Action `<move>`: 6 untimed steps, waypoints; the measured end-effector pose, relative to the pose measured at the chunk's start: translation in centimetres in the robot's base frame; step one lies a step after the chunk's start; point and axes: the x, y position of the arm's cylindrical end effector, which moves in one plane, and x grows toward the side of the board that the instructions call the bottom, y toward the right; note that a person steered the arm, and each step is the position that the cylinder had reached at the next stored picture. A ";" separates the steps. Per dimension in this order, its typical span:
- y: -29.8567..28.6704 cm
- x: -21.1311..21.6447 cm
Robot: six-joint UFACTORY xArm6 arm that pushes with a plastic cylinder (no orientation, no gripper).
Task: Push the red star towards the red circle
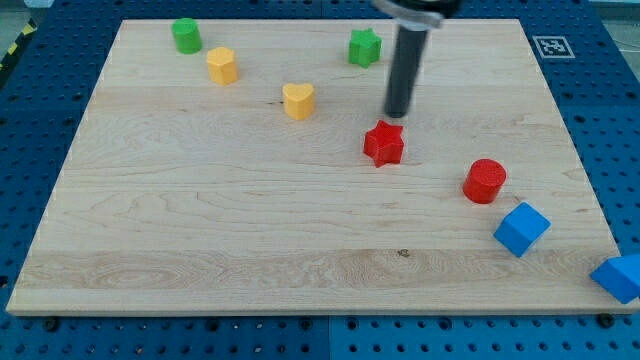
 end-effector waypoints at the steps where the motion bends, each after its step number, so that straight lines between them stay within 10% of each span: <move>1: -6.1 0.0; 6: 0.1 5.7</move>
